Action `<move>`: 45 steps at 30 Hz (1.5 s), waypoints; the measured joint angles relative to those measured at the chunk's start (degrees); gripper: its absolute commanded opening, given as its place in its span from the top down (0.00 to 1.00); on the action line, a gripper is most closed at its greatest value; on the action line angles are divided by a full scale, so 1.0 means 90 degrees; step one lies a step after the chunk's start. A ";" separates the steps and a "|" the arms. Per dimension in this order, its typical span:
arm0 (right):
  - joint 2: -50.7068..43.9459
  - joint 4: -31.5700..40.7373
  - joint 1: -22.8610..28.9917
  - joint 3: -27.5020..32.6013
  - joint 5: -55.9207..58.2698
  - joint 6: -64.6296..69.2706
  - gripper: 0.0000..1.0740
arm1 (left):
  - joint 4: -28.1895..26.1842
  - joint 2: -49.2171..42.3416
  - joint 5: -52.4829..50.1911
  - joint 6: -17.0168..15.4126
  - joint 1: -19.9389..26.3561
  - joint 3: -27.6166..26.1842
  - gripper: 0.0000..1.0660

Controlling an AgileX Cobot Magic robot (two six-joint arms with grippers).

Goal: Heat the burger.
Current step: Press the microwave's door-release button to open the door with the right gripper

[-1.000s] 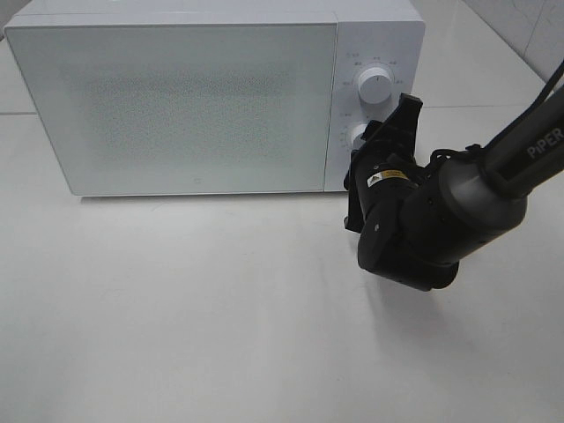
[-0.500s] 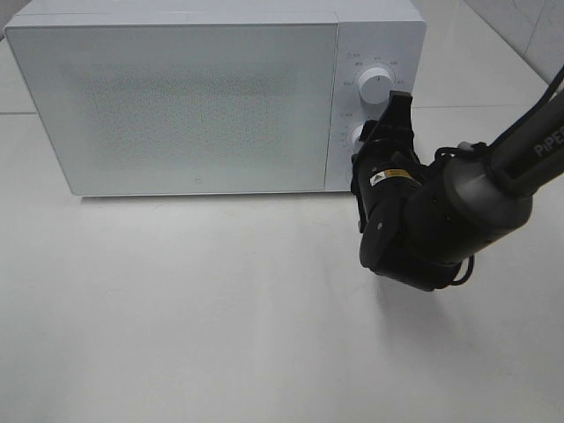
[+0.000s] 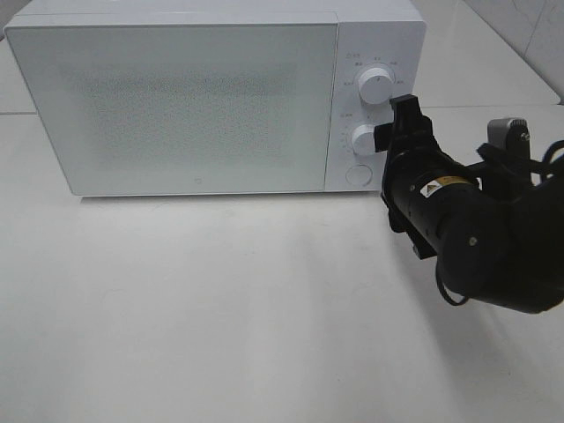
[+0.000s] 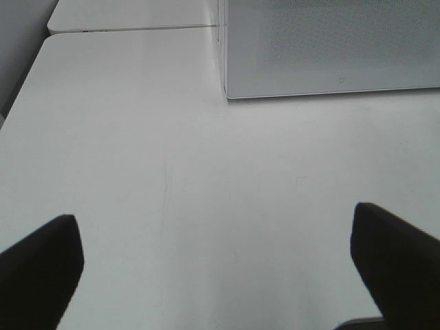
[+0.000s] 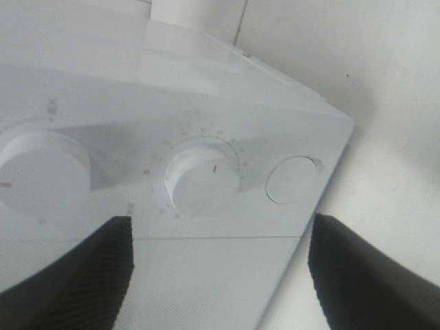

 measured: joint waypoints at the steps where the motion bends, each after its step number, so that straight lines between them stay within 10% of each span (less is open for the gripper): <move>1: 0.0000 0.0000 0.0000 0.0000 0.0000 0.0000 0.34 | 0.0000 0.0000 0.0000 0.0000 0.0000 0.0000 0.08; 18: -0.2101 -0.1375 0.0000 0.0318 0.4533 -0.5710 0.34 | 0.0000 0.0000 0.0000 0.0000 0.0000 0.0000 0.08; 45: -0.4972 -0.3272 0.0000 0.0318 0.9887 -0.6156 0.34 | 0.0000 0.0000 0.0000 0.0000 0.0000 0.0000 0.08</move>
